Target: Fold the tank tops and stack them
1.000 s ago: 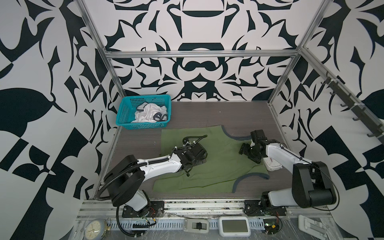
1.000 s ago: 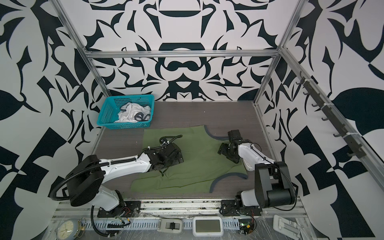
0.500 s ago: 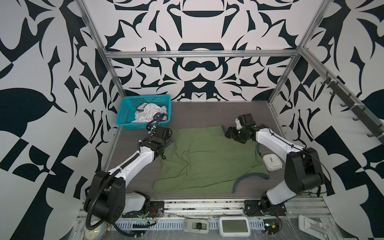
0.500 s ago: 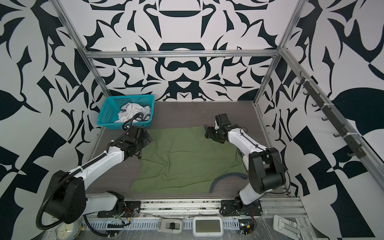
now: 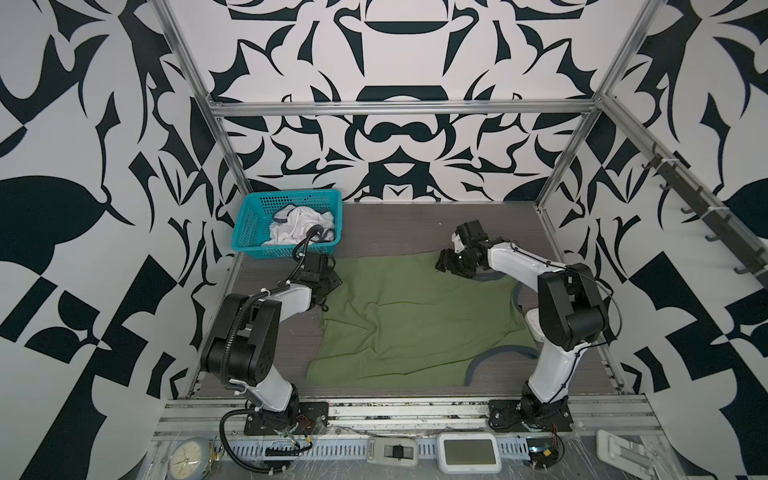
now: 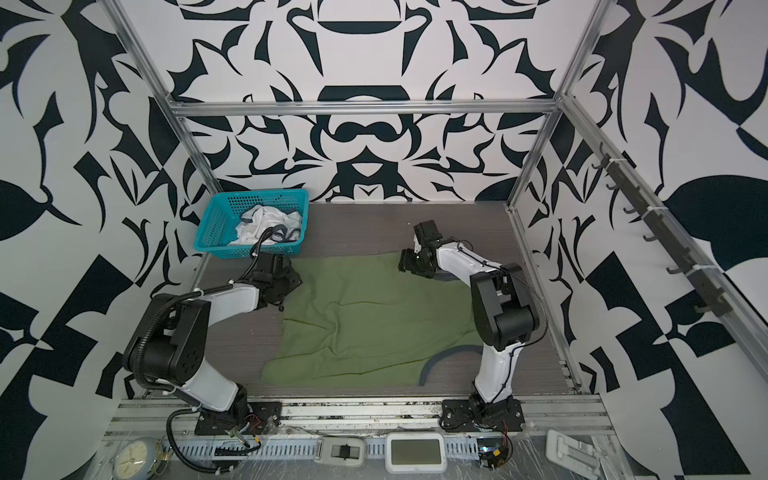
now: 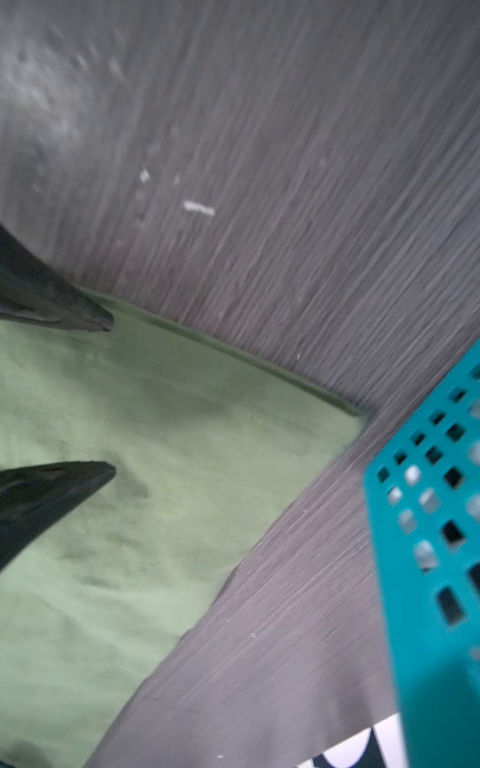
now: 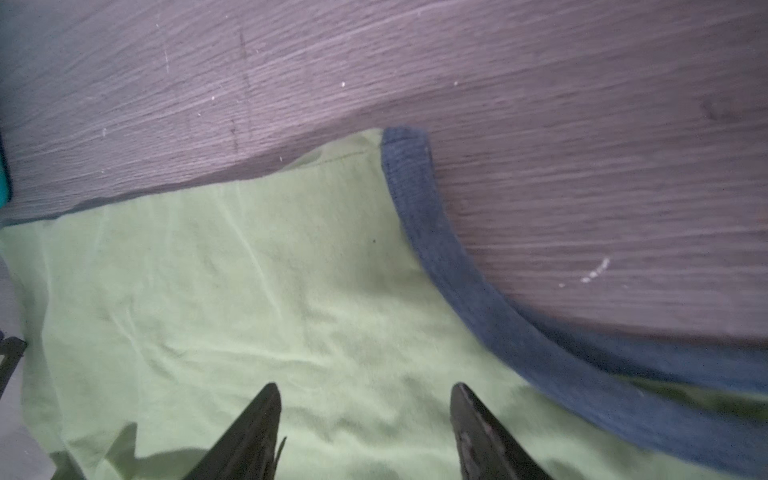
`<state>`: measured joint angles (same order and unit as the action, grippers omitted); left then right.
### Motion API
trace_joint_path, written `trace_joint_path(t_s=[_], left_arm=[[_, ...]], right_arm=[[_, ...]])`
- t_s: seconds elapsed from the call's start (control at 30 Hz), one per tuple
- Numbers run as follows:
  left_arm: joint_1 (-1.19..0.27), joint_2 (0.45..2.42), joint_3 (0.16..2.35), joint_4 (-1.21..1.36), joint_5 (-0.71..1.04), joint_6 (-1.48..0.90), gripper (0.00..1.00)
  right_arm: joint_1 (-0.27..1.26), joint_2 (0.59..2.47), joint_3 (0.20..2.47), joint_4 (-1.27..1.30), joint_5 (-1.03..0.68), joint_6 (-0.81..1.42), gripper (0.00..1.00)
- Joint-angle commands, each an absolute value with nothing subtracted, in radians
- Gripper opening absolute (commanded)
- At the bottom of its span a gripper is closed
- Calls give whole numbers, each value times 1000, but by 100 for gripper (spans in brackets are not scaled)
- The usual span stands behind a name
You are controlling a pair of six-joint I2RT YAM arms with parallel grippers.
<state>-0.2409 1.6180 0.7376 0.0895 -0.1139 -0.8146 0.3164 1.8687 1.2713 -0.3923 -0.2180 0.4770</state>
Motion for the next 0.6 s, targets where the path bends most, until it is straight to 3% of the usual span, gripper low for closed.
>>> trace_joint_path(t_s=[0.0,0.37,0.57], left_arm=[[-251,1629,757,75,-82,-822,51],[-361,1657,758,-233,-175,-808,51],[-404,1517,641,-265,-160,-866,52]], right_arm=[[355,1889,1327,-406,-213,437,67],[366,1928,1266,-468,-143,462,64],[381,1847,1169,-467,-160,465,64]])
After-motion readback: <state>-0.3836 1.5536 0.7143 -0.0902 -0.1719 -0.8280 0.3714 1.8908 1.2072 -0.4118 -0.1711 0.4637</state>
